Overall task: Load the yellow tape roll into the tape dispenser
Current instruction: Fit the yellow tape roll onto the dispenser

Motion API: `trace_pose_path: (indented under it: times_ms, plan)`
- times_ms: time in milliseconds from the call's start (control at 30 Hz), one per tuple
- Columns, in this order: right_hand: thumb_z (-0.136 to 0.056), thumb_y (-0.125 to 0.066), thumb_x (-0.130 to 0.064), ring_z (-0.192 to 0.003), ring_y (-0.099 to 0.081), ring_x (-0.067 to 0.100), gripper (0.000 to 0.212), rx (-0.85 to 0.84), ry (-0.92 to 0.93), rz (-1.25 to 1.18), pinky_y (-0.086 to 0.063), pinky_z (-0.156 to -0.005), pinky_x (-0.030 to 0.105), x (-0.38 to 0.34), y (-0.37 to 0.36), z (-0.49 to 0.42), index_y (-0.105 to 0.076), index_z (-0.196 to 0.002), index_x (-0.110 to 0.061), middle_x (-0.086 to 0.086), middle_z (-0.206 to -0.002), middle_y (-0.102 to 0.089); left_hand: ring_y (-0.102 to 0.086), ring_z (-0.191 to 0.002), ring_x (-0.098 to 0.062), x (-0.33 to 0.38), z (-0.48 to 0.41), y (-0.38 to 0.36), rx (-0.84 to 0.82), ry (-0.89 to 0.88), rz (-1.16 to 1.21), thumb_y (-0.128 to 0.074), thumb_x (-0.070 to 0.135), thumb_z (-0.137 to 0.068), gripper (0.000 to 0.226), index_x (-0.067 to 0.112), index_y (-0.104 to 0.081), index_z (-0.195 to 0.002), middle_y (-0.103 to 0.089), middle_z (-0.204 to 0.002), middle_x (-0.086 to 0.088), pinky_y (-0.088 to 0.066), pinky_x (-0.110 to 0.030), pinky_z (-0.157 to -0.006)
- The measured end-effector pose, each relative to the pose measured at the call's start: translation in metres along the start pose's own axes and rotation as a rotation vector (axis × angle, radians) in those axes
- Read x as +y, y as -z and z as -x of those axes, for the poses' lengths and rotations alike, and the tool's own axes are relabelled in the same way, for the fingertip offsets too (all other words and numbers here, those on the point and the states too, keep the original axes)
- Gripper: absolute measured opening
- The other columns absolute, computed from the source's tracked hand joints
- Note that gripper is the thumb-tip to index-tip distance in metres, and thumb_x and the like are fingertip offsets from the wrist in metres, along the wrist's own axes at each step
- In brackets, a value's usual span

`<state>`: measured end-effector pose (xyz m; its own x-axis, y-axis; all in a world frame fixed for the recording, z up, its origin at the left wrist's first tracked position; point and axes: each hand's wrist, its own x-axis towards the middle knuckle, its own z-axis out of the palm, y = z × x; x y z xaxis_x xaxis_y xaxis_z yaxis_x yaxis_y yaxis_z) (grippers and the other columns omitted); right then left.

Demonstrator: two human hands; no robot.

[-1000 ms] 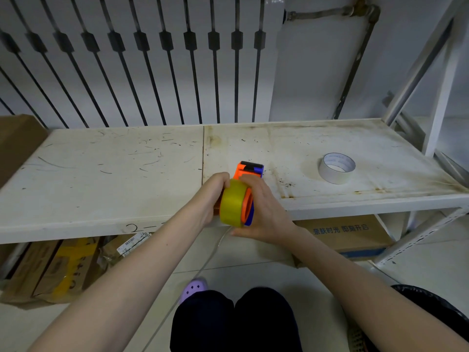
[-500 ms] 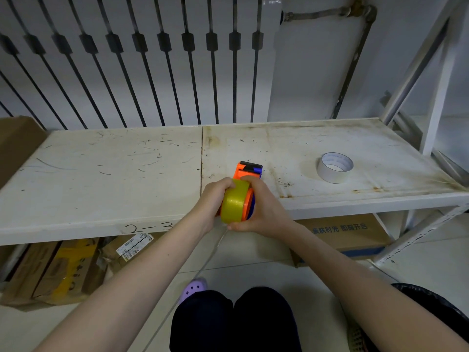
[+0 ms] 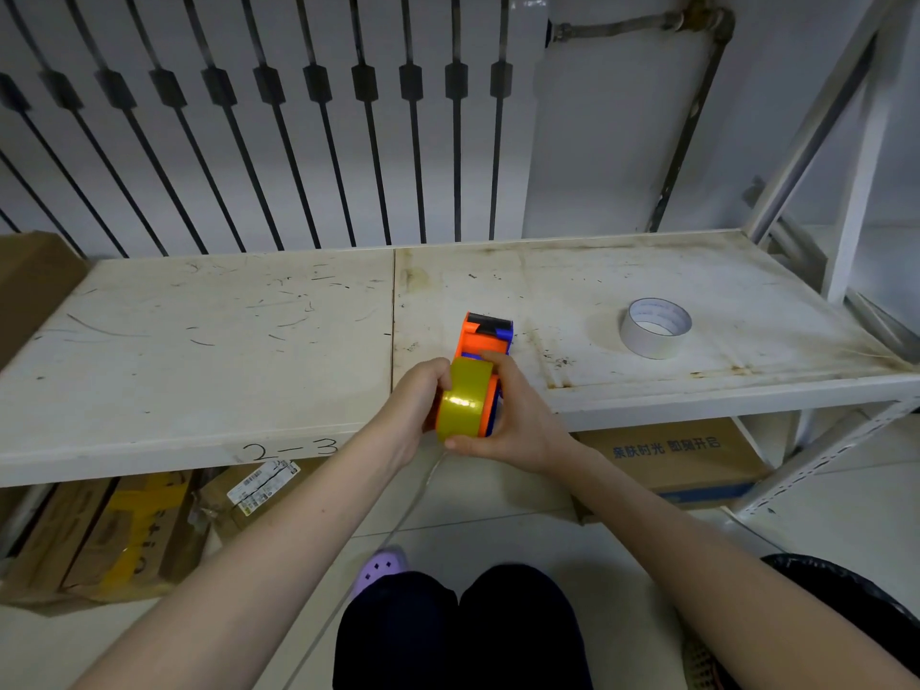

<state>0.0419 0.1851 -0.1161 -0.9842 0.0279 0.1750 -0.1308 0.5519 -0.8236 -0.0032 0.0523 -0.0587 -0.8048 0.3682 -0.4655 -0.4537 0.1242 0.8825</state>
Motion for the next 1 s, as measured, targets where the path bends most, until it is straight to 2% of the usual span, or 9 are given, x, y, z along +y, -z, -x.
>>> trace_pose_path:
  times_ms: [67,167,367,567,700,767,867,933,1000]
  plan:
    - [-0.054,-0.084,-0.049,-0.111,-0.053,0.011,0.096,0.003,0.028,0.064,-0.054,-0.088,0.039,-0.001,0.004,0.0,-0.031,-0.131,-0.028,-0.005,-0.127,-0.046,-0.049,-0.061,-0.02,0.0,0.0,0.0,-0.008,0.0,-0.018,-0.045,0.018,-0.064,0.005,0.017,-0.048,-0.067,-0.05,-0.068,-0.003,-0.039,-0.025,-0.057]
    - [-0.054,-0.084,-0.048,-0.112,-0.051,0.015,0.099,0.006,0.142,0.228,-0.053,-0.088,0.037,-0.004,0.006,-0.001,-0.03,-0.132,-0.024,-0.001,-0.13,-0.045,-0.055,-0.066,-0.022,0.005,-0.003,-0.001,0.01,0.031,-0.038,-0.043,0.021,-0.078,0.011,0.017,-0.054,-0.081,-0.057,-0.073,-0.006,-0.044,-0.028,-0.061]
    - [-0.056,-0.082,-0.05,-0.118,-0.049,0.018,0.096,0.061,0.356,0.428,-0.047,-0.093,0.03,-0.002,0.005,-0.005,-0.03,-0.132,-0.024,0.004,-0.133,-0.049,-0.054,-0.068,-0.025,0.009,-0.004,0.001,0.005,0.071,0.0,-0.041,0.021,-0.073,0.016,0.015,-0.052,-0.083,-0.056,-0.075,-0.007,-0.044,-0.03,-0.064]
    - [-0.054,-0.085,-0.044,-0.113,-0.05,0.015,0.096,0.058,0.215,0.212,-0.052,-0.088,0.038,0.0,0.003,-0.001,-0.032,-0.131,-0.022,0.0,-0.129,-0.045,-0.05,-0.069,-0.021,-0.002,-0.003,0.004,-0.03,0.017,0.06,-0.036,0.012,-0.08,0.013,0.013,-0.049,-0.082,-0.051,-0.077,-0.007,-0.041,-0.03,-0.063]
    - [-0.053,-0.086,-0.043,-0.115,-0.049,0.015,0.099,0.033,0.135,0.102,-0.052,-0.091,0.041,0.001,0.005,-0.002,-0.03,-0.133,-0.024,-0.001,-0.13,-0.044,-0.051,-0.074,-0.019,-0.008,-0.003,0.004,-0.054,-0.06,0.056,-0.035,0.009,-0.081,0.017,0.014,-0.052,-0.083,-0.052,-0.083,-0.008,-0.041,-0.031,-0.063]
    - [-0.052,-0.086,-0.044,-0.118,-0.048,0.015,0.103,-0.019,0.109,0.074,-0.051,-0.093,0.042,0.003,0.007,-0.004,-0.027,-0.135,-0.027,-0.002,-0.132,-0.04,-0.054,-0.076,-0.022,-0.007,-0.001,0.004,-0.107,-0.095,0.072,-0.04,0.009,-0.072,0.023,0.011,-0.058,-0.086,-0.056,-0.085,-0.01,-0.043,-0.032,-0.065]
    - [-0.054,-0.083,-0.047,-0.125,-0.043,0.015,0.106,-0.105,0.001,-0.102,-0.05,-0.097,0.037,0.002,0.01,-0.006,-0.021,-0.139,-0.029,0.0,-0.138,-0.033,-0.055,-0.077,-0.026,-0.009,-0.001,0.004,-0.141,-0.134,0.045,-0.039,0.006,-0.051,0.048,0.002,-0.061,-0.094,-0.059,-0.086,-0.015,-0.044,-0.032,-0.065]
    - [-0.061,-0.077,-0.048,-0.127,-0.044,0.017,0.093,-0.111,-0.105,-0.228,-0.047,-0.099,0.036,0.0,0.014,-0.005,-0.028,-0.137,-0.027,0.001,-0.138,-0.038,-0.056,-0.081,-0.029,-0.01,-0.004,0.005,-0.115,-0.133,-0.015,-0.04,0.006,-0.049,0.054,-0.003,-0.062,-0.098,-0.063,-0.088,-0.016,-0.044,-0.035,-0.07]
    - [-0.067,-0.074,-0.046,-0.125,-0.047,0.017,0.077,-0.052,-0.177,-0.236,-0.046,-0.1,0.032,-0.004,0.017,-0.003,-0.038,-0.13,-0.021,0.0,-0.132,-0.048,-0.054,-0.084,-0.03,-0.008,-0.004,0.005,-0.066,-0.102,-0.026,-0.044,0.013,-0.057,0.048,-0.003,-0.06,-0.099,-0.058,-0.094,-0.019,-0.043,-0.037,-0.074]
